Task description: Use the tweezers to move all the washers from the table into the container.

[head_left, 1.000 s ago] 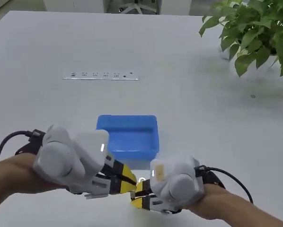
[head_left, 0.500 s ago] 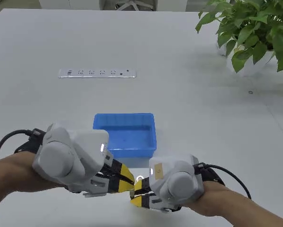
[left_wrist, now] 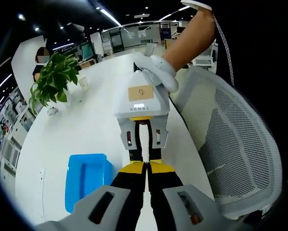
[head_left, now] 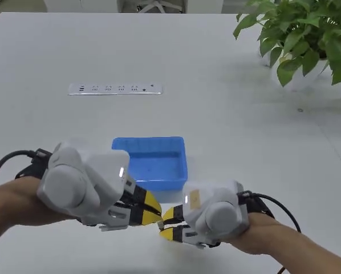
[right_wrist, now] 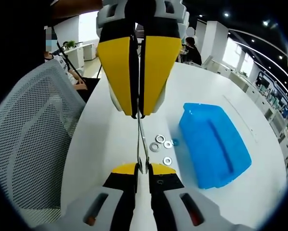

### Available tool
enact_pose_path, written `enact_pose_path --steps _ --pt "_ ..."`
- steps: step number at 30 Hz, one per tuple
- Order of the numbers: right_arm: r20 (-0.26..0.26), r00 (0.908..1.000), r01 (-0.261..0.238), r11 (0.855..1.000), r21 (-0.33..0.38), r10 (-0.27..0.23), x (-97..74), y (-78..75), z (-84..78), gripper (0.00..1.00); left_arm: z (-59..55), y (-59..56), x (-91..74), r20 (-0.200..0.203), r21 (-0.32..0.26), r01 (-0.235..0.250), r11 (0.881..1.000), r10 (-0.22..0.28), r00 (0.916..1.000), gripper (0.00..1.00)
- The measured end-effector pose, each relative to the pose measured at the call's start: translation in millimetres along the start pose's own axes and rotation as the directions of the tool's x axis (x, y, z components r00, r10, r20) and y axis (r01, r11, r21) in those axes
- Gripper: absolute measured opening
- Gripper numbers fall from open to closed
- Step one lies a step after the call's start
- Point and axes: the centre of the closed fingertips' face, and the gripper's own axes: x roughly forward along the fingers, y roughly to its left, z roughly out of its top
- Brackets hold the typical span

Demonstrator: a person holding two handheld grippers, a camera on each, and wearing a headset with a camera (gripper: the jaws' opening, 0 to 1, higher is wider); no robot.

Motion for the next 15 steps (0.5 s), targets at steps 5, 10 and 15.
enact_pose_path --steps 5,10,15 --pt "0.000 0.9999 0.014 1.000 0.008 -0.014 -1.1 -4.0 -1.8 0.11 -0.4 3.5 1.3 -0.001 0.002 -0.003 1.000 0.003 1.0000 0.05" --pt "0.000 0.9996 0.027 0.999 0.017 -0.027 -1.1 -9.1 -4.1 0.11 -0.7 8.8 3.9 -0.003 0.003 -0.009 1.000 0.009 1.0000 0.05" --pt "0.002 0.9994 0.035 0.999 0.024 -0.035 -1.2 -13.8 -5.5 0.11 0.3 13.9 5.9 0.003 0.001 -0.010 1.000 0.010 1.0000 0.05"
